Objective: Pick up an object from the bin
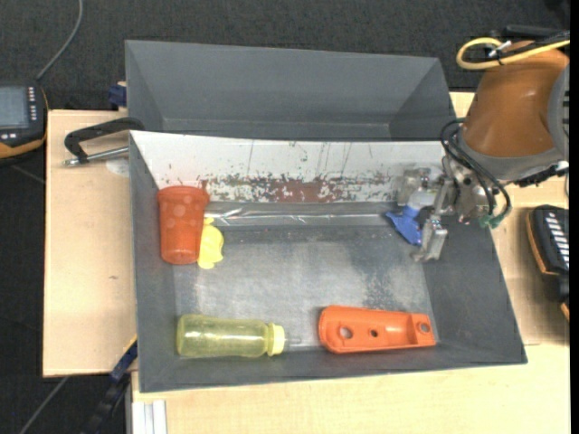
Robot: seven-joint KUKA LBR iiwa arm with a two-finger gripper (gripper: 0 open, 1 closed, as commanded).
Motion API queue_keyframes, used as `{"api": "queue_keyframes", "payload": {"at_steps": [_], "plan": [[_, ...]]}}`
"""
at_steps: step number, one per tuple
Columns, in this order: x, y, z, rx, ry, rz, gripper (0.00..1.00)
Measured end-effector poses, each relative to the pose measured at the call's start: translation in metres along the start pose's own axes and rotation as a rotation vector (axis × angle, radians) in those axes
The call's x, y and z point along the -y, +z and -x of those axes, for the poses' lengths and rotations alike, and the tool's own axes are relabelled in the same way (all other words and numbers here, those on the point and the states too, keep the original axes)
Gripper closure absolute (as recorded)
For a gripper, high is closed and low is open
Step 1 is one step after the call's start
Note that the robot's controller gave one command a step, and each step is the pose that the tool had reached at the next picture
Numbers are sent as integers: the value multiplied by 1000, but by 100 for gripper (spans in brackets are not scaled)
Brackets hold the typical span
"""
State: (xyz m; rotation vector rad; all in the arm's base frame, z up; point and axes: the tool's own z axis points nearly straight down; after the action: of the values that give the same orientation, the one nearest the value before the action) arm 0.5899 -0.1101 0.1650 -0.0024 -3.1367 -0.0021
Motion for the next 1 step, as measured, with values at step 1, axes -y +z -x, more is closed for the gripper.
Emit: {"api": "queue_keyframes", "payload": {"at_steps": [1], "plan": [[0, -5, 1, 8, -1, -1, 0]]}}
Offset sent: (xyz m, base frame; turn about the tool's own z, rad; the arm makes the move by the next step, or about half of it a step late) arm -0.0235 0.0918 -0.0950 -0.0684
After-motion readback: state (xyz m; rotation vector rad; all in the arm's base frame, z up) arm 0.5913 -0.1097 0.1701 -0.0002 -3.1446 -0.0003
